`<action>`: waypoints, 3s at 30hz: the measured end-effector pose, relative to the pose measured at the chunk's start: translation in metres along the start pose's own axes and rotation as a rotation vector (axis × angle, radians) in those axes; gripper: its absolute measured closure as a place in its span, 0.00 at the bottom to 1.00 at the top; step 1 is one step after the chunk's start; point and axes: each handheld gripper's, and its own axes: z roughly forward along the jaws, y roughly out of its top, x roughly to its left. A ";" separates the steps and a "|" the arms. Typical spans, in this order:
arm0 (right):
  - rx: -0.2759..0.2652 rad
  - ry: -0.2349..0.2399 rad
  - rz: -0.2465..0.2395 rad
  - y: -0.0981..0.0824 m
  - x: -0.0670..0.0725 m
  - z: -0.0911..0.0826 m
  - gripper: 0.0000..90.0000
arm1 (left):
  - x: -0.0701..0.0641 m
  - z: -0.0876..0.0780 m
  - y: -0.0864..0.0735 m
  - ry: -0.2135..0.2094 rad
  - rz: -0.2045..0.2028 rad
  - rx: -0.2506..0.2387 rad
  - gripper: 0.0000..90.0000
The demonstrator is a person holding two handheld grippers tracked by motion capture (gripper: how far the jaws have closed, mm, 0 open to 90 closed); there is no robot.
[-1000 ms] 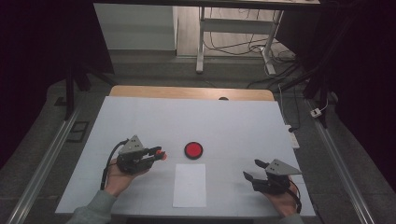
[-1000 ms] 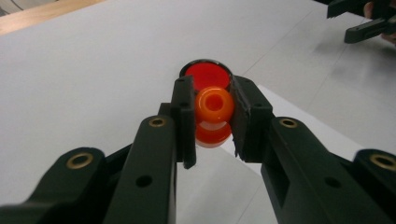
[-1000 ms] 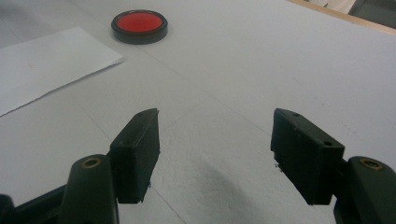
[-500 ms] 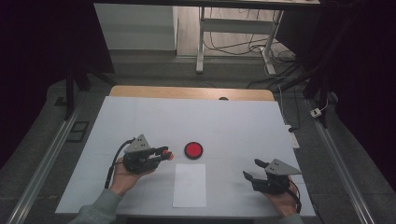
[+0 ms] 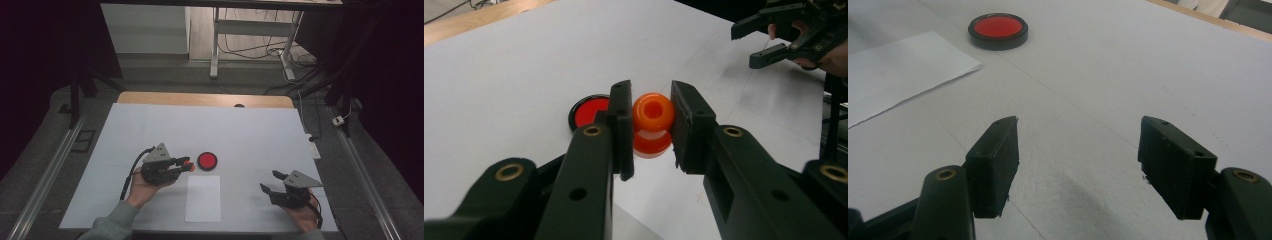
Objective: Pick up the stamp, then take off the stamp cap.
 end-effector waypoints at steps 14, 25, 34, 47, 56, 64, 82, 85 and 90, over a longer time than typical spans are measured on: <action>-0.006 0.000 -0.002 0.001 0.001 -0.001 0.36 | -0.013 0.017 0.009 -0.046 0.018 0.010 0.80; -0.003 -0.002 -0.006 0.002 0.003 -0.001 0.36 | -0.016 0.022 0.011 -0.060 0.019 0.011 0.80; -0.008 -0.003 -0.009 0.003 0.003 -0.002 0.36 | -0.015 0.020 0.011 -0.056 0.017 0.007 0.80; -0.027 0.021 -0.014 0.011 0.013 0.000 0.36 | -0.015 0.022 0.010 -0.065 0.013 0.009 0.80; -0.059 0.083 0.044 0.018 0.018 0.004 0.36 | -0.013 0.023 0.009 -0.077 -0.005 0.006 0.80; -0.070 0.100 0.038 0.028 0.027 0.011 0.36 | -0.012 0.023 0.012 -0.078 0.007 0.002 0.80; -0.063 0.152 -0.017 0.052 0.051 0.042 0.37 | -0.010 0.020 0.011 -0.078 -0.005 -0.010 0.80; -0.059 0.166 -0.031 0.056 0.056 0.048 0.37 | -0.010 0.019 0.011 -0.074 -0.006 -0.011 0.80; -0.051 0.185 -0.049 0.061 0.065 0.056 0.37 | -0.011 0.020 0.012 -0.083 -0.010 -0.014 0.80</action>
